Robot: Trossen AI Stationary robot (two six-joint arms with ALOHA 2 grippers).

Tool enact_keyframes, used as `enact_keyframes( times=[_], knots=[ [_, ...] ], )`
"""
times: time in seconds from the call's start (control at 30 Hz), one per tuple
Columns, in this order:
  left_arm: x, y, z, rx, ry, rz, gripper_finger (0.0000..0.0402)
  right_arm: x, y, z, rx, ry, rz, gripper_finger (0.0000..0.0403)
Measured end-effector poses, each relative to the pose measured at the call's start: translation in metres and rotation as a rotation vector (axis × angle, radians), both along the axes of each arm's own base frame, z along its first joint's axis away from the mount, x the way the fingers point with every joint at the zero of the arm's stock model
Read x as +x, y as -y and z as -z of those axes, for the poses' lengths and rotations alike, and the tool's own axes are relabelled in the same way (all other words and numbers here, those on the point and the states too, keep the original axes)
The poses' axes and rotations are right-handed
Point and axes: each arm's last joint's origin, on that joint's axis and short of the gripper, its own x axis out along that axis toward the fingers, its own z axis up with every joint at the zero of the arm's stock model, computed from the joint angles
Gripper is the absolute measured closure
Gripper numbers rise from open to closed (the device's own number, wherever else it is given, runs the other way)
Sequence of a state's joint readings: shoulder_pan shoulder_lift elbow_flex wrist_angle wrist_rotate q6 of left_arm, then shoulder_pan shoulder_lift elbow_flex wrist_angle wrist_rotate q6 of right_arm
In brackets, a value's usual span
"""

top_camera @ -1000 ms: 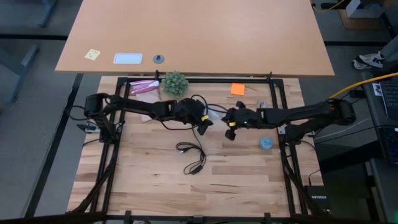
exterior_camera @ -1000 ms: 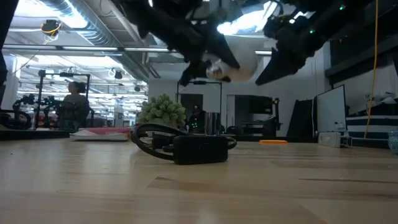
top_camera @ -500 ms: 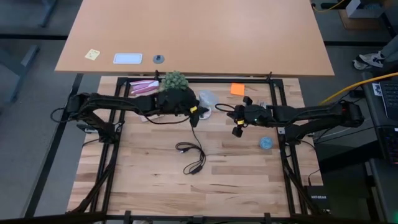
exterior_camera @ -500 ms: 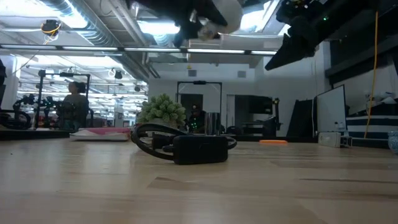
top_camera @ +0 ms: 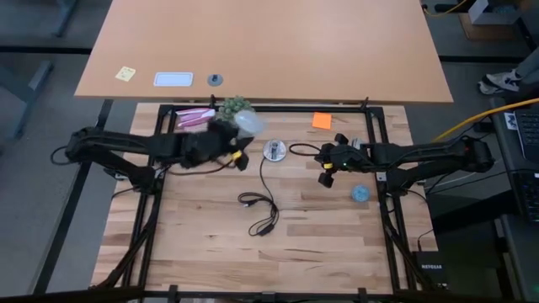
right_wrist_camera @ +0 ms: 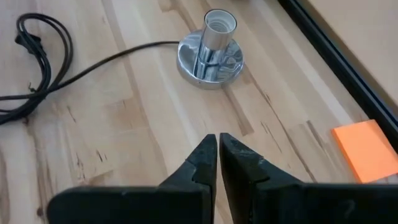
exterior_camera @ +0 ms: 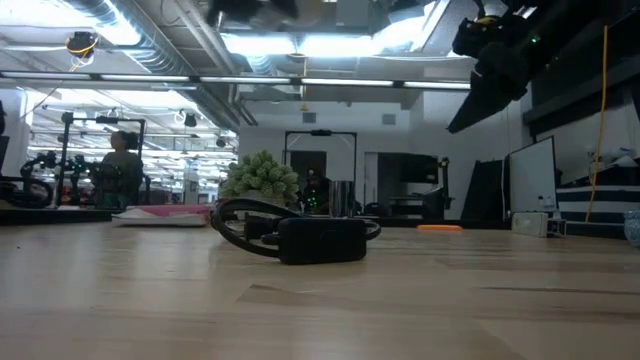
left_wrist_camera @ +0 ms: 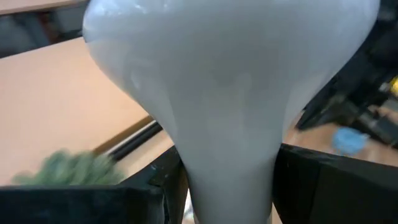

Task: Screw lightbulb
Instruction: Insert the lightbulb into the lamp

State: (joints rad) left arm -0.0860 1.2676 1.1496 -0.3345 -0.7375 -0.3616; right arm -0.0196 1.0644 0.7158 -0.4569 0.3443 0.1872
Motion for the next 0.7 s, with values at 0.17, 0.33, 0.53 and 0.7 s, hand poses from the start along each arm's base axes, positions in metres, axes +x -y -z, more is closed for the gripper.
enact_keyframes(
  times=[0.17,0.33,0.53,0.7],
  knots=[
    [-0.016,0.033,0.028,0.018,-0.028,-0.14,0.024,0.001,0.0,-0.001,0.006,0.009,-0.002,0.0377],
    [-0.024,0.051,0.086,-0.039,0.0,-0.154,0.024,0.002,-0.001,-0.002,0.018,0.032,-0.015,0.0377],
    [-0.019,0.044,0.146,-0.06,0.166,-0.143,0.024,0.007,-0.001,-0.007,0.016,0.105,-0.016,0.0377],
    [-0.011,0.023,0.175,-0.05,0.255,-0.02,0.024,0.012,0.0,-0.013,0.011,0.19,-0.018,0.0377]
  ],
)
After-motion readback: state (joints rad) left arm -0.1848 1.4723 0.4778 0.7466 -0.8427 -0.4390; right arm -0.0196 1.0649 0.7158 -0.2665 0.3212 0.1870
